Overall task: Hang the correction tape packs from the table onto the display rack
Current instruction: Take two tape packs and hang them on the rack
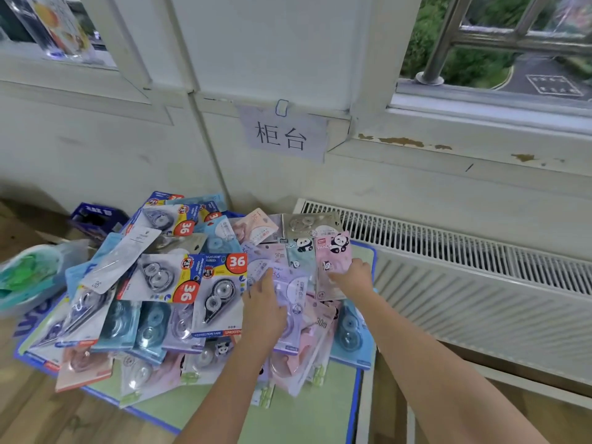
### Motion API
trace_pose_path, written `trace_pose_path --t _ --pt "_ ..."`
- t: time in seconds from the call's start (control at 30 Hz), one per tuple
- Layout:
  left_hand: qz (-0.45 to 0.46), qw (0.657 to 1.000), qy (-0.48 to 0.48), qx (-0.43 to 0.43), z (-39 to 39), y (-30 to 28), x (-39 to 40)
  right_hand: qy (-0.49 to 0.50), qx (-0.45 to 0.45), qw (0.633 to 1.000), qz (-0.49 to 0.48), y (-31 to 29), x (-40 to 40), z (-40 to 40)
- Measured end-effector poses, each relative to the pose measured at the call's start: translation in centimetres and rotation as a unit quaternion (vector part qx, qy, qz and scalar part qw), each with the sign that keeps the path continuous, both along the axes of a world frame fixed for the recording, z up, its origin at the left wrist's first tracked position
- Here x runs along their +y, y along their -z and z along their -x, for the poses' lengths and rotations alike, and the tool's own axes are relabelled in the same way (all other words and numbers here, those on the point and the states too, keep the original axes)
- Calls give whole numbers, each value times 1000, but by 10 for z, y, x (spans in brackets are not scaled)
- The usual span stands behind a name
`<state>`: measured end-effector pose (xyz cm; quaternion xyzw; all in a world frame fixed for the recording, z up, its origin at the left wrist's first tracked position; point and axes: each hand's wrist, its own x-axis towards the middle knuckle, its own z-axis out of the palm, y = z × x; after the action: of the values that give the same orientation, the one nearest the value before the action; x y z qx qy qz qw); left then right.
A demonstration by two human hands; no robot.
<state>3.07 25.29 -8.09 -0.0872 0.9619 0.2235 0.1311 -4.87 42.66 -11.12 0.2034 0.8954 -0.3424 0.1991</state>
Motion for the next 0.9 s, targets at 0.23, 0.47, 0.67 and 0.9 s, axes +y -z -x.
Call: trace_pose_path --t 0.23,0.47,0.67,0.9 --pt "-119 990 -71 -20 7 -6 1 116 36 977 175 -6 -1 -15" --pt "-265 958 -102 24 2 -27 -11 184 101 924 321 -31 9 -56" --pt "-425 900 -71 62 9 -63 -30 203 175 892 363 -69 -4 -96" --pt "-539 835 9 109 6 -114 -31 266 322 829 372 -134 -27 -154"
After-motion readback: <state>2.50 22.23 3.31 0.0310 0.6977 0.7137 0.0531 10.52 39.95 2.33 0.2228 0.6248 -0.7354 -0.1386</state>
